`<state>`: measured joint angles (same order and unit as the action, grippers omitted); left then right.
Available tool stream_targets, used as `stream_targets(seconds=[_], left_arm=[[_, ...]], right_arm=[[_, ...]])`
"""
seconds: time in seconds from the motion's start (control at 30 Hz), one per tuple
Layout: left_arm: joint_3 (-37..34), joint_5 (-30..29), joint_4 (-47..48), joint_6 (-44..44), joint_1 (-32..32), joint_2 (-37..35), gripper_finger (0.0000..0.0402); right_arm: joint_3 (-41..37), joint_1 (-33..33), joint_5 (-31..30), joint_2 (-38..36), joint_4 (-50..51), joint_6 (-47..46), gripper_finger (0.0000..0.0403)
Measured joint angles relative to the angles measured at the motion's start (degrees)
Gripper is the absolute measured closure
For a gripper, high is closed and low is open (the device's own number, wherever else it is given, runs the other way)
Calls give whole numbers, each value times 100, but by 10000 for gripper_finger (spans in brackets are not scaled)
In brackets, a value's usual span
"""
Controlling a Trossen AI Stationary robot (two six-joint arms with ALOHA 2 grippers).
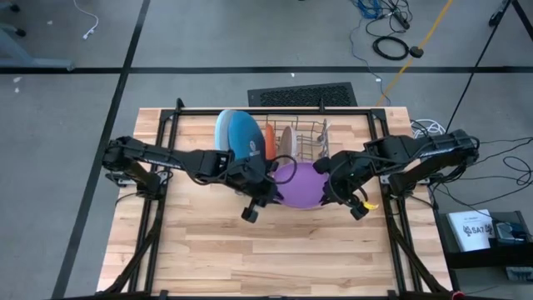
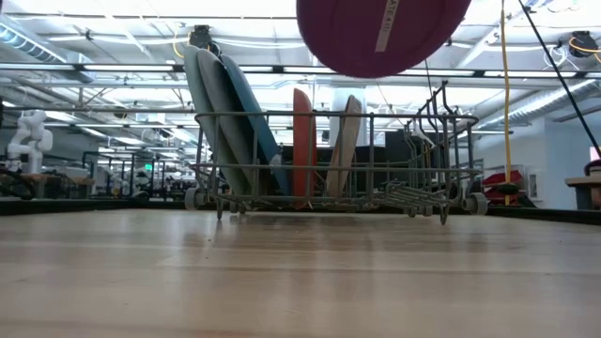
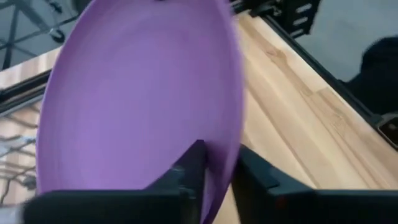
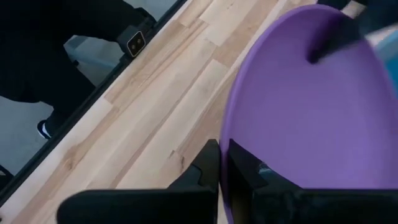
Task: Sort dishes
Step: Put the violet plate into the dish rack
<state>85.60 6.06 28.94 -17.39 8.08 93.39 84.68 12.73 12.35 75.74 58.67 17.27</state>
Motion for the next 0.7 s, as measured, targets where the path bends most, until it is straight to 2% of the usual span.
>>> stream_targets(seconds=[0.1, 0.3, 0.53, 0.7], left_arm=[[0, 100, 10, -217, 20, 2, 384], [0, 90, -4, -234, 85, 0, 391], [9, -174, -10, 353, 150, -35, 393], [4, -124, -25, 642, 285, -35, 394]], right_arm=[[0, -4, 5, -2, 7, -69, 398], [-5, 2, -95, -5, -185, -479, 380], [-9, 14, -1041, -226, -585, -806, 293], [-9, 15, -1663, -510, -873, -626, 239]])
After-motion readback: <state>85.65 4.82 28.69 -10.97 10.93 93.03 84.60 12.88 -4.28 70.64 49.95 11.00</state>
